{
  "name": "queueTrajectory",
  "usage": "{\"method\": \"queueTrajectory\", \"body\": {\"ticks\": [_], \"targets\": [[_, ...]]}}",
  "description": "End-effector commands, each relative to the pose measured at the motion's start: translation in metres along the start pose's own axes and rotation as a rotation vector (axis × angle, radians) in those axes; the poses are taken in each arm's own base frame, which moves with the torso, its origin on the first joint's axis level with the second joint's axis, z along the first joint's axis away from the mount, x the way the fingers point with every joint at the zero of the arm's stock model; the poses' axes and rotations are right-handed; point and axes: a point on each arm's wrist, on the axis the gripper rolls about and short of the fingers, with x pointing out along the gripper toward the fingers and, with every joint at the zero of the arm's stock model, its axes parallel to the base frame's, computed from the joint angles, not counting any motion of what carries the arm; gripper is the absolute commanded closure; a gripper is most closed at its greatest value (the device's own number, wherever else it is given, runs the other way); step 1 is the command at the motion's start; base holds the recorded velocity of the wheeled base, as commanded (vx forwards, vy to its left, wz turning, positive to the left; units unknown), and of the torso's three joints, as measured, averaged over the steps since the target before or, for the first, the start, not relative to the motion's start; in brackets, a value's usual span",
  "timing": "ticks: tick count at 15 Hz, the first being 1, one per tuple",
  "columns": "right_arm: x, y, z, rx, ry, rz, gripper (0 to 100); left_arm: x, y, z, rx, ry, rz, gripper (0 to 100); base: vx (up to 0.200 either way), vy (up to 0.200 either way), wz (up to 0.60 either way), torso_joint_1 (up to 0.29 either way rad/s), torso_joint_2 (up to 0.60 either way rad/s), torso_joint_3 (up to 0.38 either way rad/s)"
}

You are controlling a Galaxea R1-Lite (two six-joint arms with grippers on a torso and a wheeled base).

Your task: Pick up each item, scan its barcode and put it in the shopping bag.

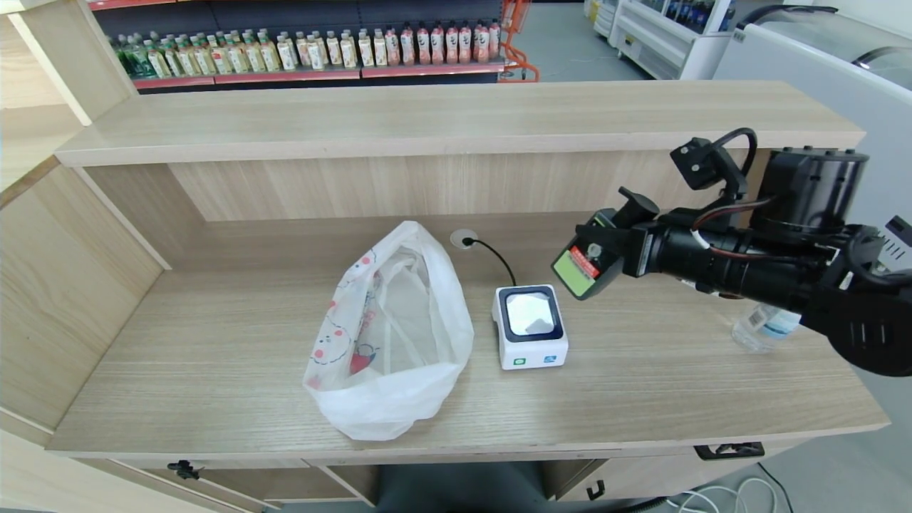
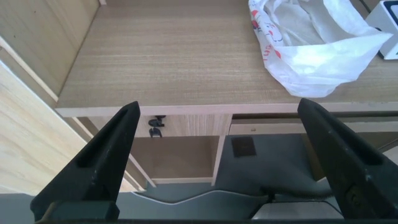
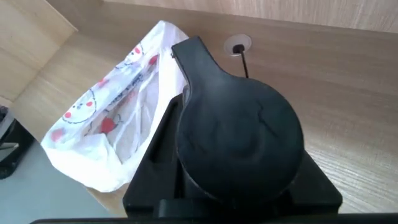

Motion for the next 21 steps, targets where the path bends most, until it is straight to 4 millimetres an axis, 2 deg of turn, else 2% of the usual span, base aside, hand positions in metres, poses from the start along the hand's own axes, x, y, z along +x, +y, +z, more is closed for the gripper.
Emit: {"method": "queueTrajectory", "body": {"ticks": [1,5,11,16,21], "targets": [[-0.013,0.019,0.009,-0.014,-0.029,0.045,100,0.0,0.0,0.0,-0.002,0.0,0.0,0,0.0,0.0,0.0,0.0,0.0,0.0],[-0.004,0.04,0.009,-0.019,-0.025,0.12,100,0.0,0.0,0.0,-0.003,0.0,0.0,0,0.0,0.15,0.0,-0.007,0.0,0.001],[0.024,0.036,-0.01,0.009,0.037,0.158,100,0.0,0.0,0.0,0.001,0.0,0.0,0,0.0,0.2,0.0,0.004,0.0,0.002],[0.04,0.036,-0.034,0.038,0.109,0.169,100,0.0,0.0,0.0,-0.006,0.0,0.0,0,0.0,0.0,0.0,0.0,0.0,0.0],[0.063,0.038,-0.067,0.058,0.195,0.186,100,0.0,0.0,0.0,-0.005,0.0,-0.002,0,0.0,0.0,0.0,0.0,0.0,0.0]]}}
